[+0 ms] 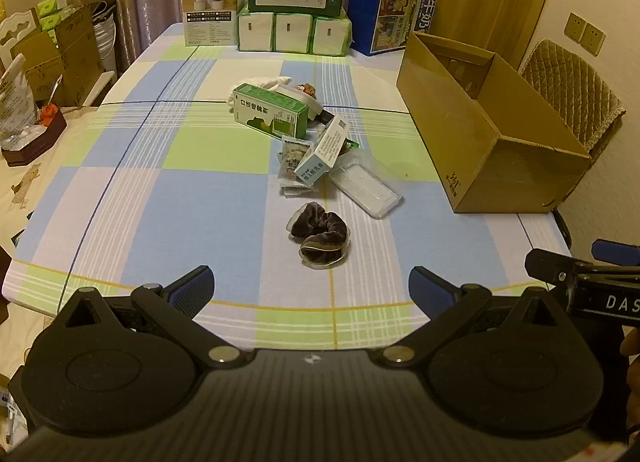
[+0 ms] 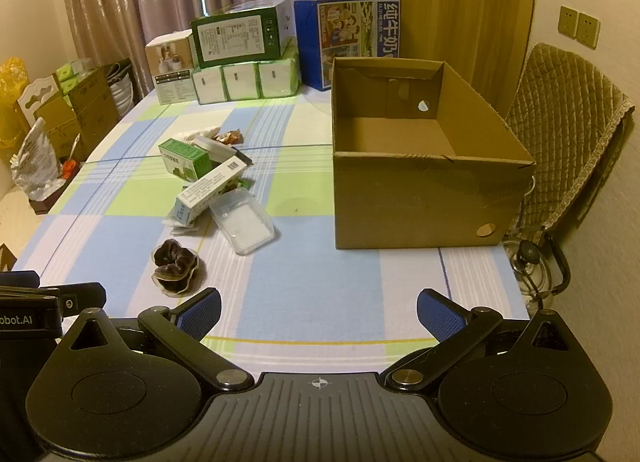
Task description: Organize objects
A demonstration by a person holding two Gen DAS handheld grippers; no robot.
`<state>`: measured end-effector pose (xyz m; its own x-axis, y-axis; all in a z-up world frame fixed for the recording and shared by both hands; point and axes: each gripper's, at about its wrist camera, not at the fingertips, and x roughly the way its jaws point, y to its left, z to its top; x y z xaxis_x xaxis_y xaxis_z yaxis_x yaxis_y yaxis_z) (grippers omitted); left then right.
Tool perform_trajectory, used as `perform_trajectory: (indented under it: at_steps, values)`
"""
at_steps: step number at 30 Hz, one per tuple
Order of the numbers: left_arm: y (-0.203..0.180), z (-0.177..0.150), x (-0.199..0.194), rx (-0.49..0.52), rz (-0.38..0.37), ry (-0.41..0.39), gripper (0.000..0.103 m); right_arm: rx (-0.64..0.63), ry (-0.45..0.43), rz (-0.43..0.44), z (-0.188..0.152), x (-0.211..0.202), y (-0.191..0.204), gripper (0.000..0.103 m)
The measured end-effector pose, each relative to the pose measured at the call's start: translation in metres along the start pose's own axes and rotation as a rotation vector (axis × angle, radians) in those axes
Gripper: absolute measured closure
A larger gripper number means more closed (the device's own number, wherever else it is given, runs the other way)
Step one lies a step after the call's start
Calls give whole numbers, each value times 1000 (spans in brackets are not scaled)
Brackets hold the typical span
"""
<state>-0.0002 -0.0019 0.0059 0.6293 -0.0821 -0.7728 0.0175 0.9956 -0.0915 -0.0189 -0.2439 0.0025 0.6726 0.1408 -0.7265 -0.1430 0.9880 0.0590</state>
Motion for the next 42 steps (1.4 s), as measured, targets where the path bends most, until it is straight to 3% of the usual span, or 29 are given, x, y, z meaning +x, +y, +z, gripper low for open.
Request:
perform_trajectory:
  at_steps: [42]
  values:
    - [5,-5,16,-9,0,36,1,14,38,4,-4,16,-6,2]
